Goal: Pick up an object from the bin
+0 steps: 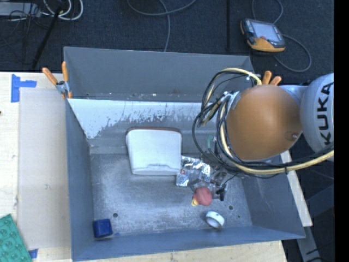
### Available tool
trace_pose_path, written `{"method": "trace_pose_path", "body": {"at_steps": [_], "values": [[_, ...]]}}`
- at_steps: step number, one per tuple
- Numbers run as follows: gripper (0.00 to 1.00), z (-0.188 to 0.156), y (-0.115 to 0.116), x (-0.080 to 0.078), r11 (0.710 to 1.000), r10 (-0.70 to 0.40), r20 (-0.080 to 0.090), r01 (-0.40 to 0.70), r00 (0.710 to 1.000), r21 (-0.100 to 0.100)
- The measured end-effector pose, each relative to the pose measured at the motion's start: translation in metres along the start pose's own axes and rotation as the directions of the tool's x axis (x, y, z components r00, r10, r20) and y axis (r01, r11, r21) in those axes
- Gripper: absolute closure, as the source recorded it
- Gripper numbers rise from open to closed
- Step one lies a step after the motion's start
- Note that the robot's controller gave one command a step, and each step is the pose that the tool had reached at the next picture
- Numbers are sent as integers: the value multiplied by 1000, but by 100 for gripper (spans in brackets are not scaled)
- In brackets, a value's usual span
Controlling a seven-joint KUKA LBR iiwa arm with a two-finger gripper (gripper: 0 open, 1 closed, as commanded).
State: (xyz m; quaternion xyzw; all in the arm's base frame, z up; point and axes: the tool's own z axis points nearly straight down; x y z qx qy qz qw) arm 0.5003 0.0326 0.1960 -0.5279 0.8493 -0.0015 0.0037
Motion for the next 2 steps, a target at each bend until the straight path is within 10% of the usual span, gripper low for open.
{"method": "trace_pose_path", "body": {"at_steps": [1, 2], "values": [[100, -54, 1, -12, 964, -266, -1, 266, 964, -7], [100, -43, -29, -1, 687, -727, 4, 727, 687, -9]]}}
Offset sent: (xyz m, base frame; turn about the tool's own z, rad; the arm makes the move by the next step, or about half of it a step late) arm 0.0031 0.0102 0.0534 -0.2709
